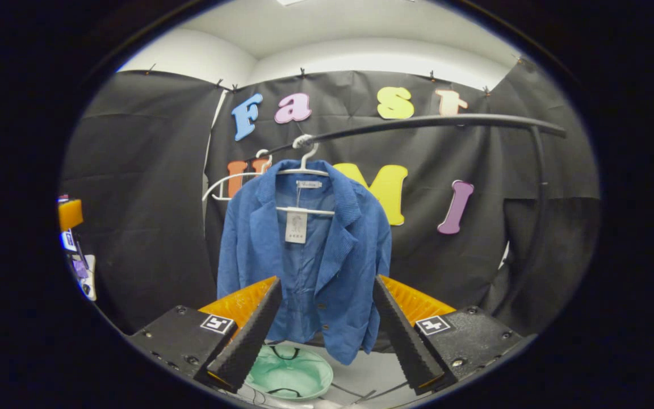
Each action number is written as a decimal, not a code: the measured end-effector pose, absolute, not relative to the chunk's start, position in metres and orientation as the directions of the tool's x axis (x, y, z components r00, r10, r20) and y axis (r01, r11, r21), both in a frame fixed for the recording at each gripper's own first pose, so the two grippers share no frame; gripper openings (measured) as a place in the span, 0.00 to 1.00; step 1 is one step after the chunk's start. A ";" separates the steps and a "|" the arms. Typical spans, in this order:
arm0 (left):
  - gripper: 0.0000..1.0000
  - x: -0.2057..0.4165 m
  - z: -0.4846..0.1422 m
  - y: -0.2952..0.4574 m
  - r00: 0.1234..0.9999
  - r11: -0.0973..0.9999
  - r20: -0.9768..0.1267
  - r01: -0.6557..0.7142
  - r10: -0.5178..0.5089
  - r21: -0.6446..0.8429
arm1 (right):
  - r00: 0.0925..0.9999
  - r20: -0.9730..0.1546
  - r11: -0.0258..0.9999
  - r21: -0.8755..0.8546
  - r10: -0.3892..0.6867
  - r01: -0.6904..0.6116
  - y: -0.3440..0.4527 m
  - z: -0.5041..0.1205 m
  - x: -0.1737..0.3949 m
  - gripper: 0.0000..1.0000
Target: Grasp the clothes on the hanger with both hands and then place them into the laundry hamper below.
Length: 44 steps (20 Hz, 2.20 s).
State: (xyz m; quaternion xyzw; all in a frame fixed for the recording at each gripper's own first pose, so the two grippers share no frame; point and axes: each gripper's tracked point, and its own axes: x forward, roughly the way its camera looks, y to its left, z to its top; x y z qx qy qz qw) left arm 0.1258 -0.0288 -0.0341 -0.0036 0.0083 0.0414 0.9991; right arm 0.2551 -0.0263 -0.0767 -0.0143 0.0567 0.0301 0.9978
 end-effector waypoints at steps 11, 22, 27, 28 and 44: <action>1.00 0.311 -0.087 -0.114 1.000 1.000 -0.022 0.012 -0.013 -0.022 | 0.988 -0.137 0.997 0.025 0.070 -0.067 -0.044 -0.088 0.403 1.00; 1.00 0.431 -0.124 -0.158 0.996 0.994 -0.047 0.076 -0.080 -0.083 | 0.987 -0.153 0.998 0.048 0.051 -0.044 -0.037 -0.089 0.462 1.00; 0.90 0.438 -0.119 -0.160 0.996 0.994 -0.027 0.087 -0.089 -0.066 | 0.987 -0.147 0.997 0.061 0.060 -0.051 -0.035 -0.083 0.470 0.84; 0.89 0.438 -0.116 -0.161 0.995 0.994 -0.023 0.092 -0.093 -0.052 | 0.987 -0.148 0.996 0.065 0.063 -0.053 -0.033 -0.081 0.470 0.77; 0.04 0.436 -0.121 -0.148 0.996 0.998 -0.075 0.059 -0.057 0.022 | 0.984 -0.144 0.992 0.081 0.104 -0.093 -0.033 -0.076 0.464 0.05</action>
